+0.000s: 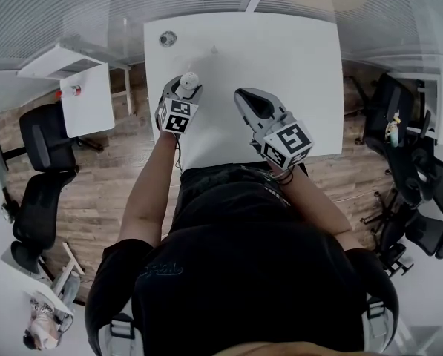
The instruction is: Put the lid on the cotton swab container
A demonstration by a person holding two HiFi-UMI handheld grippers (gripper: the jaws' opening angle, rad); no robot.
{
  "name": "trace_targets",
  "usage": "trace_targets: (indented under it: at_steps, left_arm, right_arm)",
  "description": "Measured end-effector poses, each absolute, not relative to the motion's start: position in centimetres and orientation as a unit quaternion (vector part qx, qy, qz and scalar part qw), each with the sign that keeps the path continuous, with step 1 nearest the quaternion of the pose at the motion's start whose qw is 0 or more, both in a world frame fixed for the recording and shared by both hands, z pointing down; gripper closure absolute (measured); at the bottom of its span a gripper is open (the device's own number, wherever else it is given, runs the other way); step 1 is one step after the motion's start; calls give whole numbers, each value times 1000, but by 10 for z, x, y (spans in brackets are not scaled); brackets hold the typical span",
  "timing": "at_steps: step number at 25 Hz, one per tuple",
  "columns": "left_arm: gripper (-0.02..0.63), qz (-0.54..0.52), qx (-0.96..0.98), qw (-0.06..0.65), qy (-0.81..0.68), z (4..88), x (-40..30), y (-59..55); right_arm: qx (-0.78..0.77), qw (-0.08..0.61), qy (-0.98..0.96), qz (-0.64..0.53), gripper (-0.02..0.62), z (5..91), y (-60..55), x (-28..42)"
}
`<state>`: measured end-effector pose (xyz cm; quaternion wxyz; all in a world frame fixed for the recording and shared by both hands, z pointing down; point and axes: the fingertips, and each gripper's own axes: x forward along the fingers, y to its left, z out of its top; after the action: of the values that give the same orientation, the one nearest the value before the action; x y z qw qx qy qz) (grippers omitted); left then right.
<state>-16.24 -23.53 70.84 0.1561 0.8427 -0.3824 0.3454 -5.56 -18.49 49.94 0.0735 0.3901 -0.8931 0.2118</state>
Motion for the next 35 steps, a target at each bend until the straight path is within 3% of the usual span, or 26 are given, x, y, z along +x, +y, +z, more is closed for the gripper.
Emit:
trace_targets:
  at_steps: [19, 35]
  left_arm:
    - [337, 327, 867, 151, -344, 609, -168, -181]
    - [337, 305, 895, 152, -288, 536, -117, -115]
  right_arm:
    - [354, 77, -913, 188, 569, 474, -139, -110]
    - [334, 53, -928, 156, 568, 436, -112, -78]
